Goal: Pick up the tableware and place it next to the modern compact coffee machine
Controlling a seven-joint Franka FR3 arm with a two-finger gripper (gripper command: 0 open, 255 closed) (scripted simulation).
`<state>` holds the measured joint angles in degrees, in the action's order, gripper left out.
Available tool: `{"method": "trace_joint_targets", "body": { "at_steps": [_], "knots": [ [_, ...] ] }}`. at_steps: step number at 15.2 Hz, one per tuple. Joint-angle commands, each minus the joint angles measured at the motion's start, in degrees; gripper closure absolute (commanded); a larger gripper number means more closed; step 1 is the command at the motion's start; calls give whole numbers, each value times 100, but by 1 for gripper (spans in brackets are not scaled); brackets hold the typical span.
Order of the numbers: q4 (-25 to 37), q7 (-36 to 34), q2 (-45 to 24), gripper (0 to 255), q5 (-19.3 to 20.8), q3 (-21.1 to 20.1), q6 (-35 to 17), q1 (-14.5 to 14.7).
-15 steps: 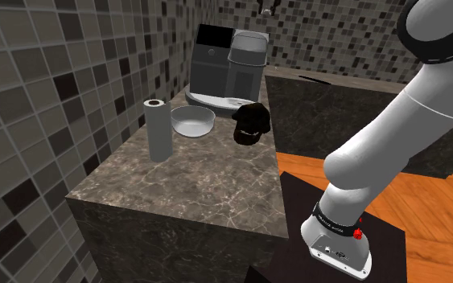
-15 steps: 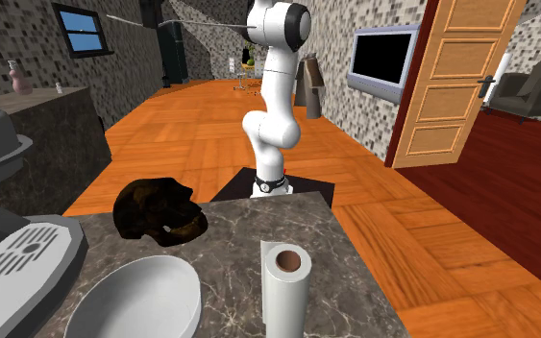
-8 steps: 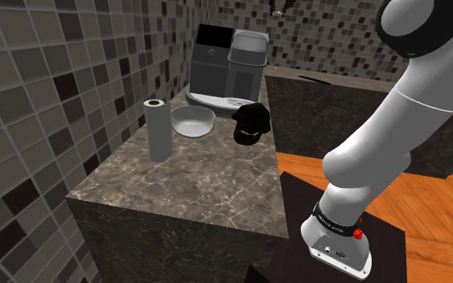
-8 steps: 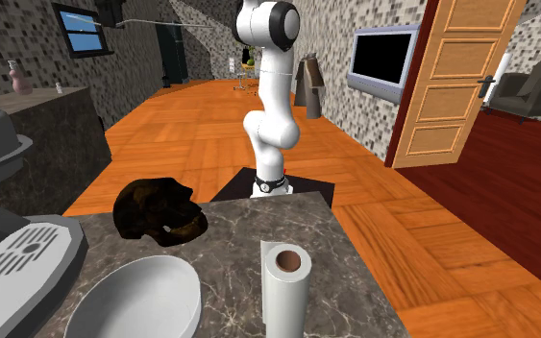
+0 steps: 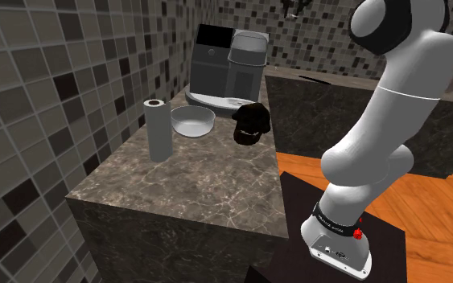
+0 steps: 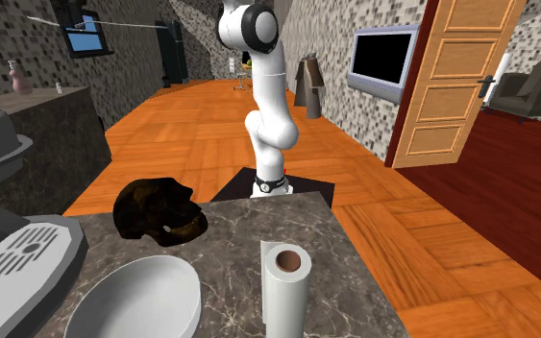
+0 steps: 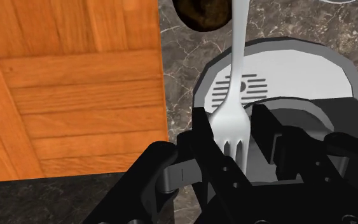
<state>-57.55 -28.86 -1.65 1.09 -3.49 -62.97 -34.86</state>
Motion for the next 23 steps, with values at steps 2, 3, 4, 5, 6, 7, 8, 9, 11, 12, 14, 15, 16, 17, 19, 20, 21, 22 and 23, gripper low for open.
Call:
{"method": "trace_joint_targets", "body": {
  "at_steps": [2, 3, 4, 5, 6, 7, 8, 9, 11, 12, 14, 15, 16, 17, 19, 20, 21, 22, 23],
  "knots": [
    [773, 361, -569, 255, -6, 161, 197, -190],
    [447, 361, -415, 255, -14, 159, 25, -200],
    [157, 363, -281, 255, -21, 162, -130, -204],
    [-106, 364, -161, 255, -27, 164, -274, -207],
    [-349, 364, -53, 255, -32, 167, -409, -210],
    [-576, 365, 46, 255, -36, 169, -537, -213],
    [-789, 366, 138, 255, -40, 171, -659, -214],
    [-991, 367, 223, 255, -44, 172, -775, -216],
    [-1366, 368, 376, 255, -50, 175, -997, -219],
    [-1542, 369, 446, 255, -52, 177, -1103, -220],
    [-1874, 370, 575, 255, -57, 179, -1307, -221],
    [-2032, 370, 634, 255, -59, 181, -1405, -222],
    [-2185, 371, 690, 255, -61, 182, -1502, -222],
    [-2333, 371, 744, 255, -63, 183, -1597, -223],
    [-2617, 372, 843, 255, -66, 184, -1782, -223],
    [-2753, 372, 889, 255, -67, 185, -1872, -224],
    [-2886, 372, 932, 255, -69, 186, -1961, -224],
    [-3016, 372, 974, 255, -70, 186, -2049, -224],
    [-3142, 372, 1014, 255, -71, 187, -2136, -224]
  ]
}}
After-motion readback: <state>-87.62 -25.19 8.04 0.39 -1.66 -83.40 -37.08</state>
